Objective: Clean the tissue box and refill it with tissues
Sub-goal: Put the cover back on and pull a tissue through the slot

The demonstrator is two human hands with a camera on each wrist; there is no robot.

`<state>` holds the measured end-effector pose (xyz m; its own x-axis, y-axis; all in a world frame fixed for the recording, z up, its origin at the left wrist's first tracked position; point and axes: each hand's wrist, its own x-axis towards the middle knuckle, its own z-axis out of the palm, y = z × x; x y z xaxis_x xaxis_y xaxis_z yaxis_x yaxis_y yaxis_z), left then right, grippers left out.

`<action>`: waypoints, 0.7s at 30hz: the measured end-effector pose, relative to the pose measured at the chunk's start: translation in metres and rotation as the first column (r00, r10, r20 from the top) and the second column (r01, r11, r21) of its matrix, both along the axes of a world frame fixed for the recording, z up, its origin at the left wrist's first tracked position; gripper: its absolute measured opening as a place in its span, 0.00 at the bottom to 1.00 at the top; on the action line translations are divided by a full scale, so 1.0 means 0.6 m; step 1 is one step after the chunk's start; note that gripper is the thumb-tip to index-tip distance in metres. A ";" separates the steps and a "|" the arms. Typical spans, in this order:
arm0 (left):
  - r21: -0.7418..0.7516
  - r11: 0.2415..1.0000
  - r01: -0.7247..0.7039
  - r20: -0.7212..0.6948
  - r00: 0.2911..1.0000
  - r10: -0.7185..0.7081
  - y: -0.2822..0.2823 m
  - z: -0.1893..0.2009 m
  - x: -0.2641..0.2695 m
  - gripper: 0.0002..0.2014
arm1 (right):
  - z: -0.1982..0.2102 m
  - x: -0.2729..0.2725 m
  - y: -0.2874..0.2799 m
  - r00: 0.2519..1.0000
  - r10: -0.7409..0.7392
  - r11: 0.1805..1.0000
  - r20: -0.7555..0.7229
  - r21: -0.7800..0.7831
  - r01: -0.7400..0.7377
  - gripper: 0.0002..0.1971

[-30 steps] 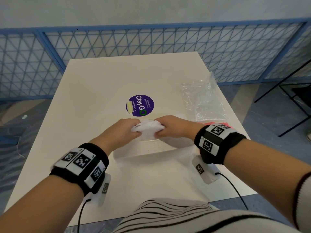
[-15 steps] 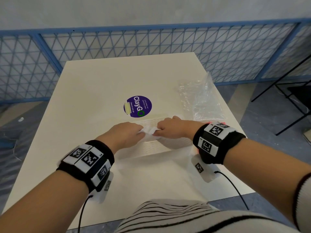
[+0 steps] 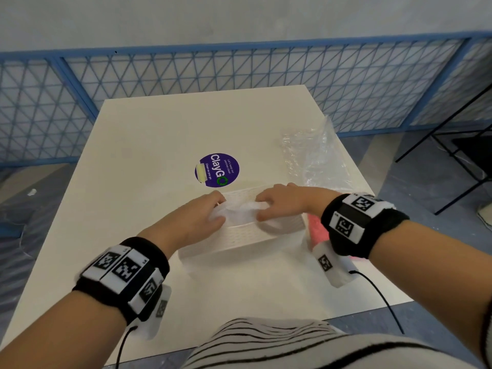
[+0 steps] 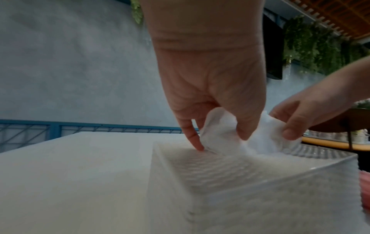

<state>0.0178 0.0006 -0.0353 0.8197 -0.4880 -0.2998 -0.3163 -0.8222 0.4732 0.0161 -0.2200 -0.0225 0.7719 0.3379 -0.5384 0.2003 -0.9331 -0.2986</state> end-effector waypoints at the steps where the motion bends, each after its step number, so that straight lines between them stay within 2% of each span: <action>1: -0.088 0.995 -0.040 -0.030 0.999 0.038 0.005 0.004 -0.004 0.13 | 0.001 0.000 -0.009 0.999 -0.044 0.998 -0.029 0.053 0.045 0.15; 2: -0.150 0.985 -0.081 -0.062 0.995 0.072 0.009 0.007 -0.008 0.14 | -0.001 0.002 -0.018 0.994 -0.092 0.988 -0.063 0.122 0.099 0.17; 5: -0.268 0.937 -0.226 -0.163 0.969 0.187 0.017 0.014 -0.015 0.19 | -0.004 0.002 -0.036 0.974 -0.186 0.932 -0.129 0.292 0.216 0.11; 7: -0.317 0.903 -0.292 -0.203 0.950 0.236 0.020 0.019 -0.015 0.18 | -0.003 0.003 -0.046 0.956 -0.237 0.881 -0.175 0.376 0.287 0.10; 10: -0.270 0.933 -0.239 -0.112 0.970 0.216 0.025 0.019 -0.011 0.15 | -0.002 0.002 -0.051 0.944 -0.292 0.815 -0.152 0.477 0.328 0.07; 14: -0.121 0.981 -0.152 0.017 0.988 0.155 0.023 0.014 -0.016 0.15 | -0.003 0.000 -0.045 0.950 -0.312 0.805 -0.014 0.527 0.273 0.04; 18: -0.030 0.991 -0.128 0.212 0.968 0.132 0.026 0.016 -0.015 0.07 | -0.010 -0.003 -0.038 0.942 -0.322 0.797 0.099 0.566 0.213 0.02; 21: -0.042 0.979 -0.197 0.179 0.963 0.202 0.043 0.014 -0.009 0.08 | -0.018 -0.004 -0.041 0.928 -0.358 0.791 0.106 0.562 0.241 0.05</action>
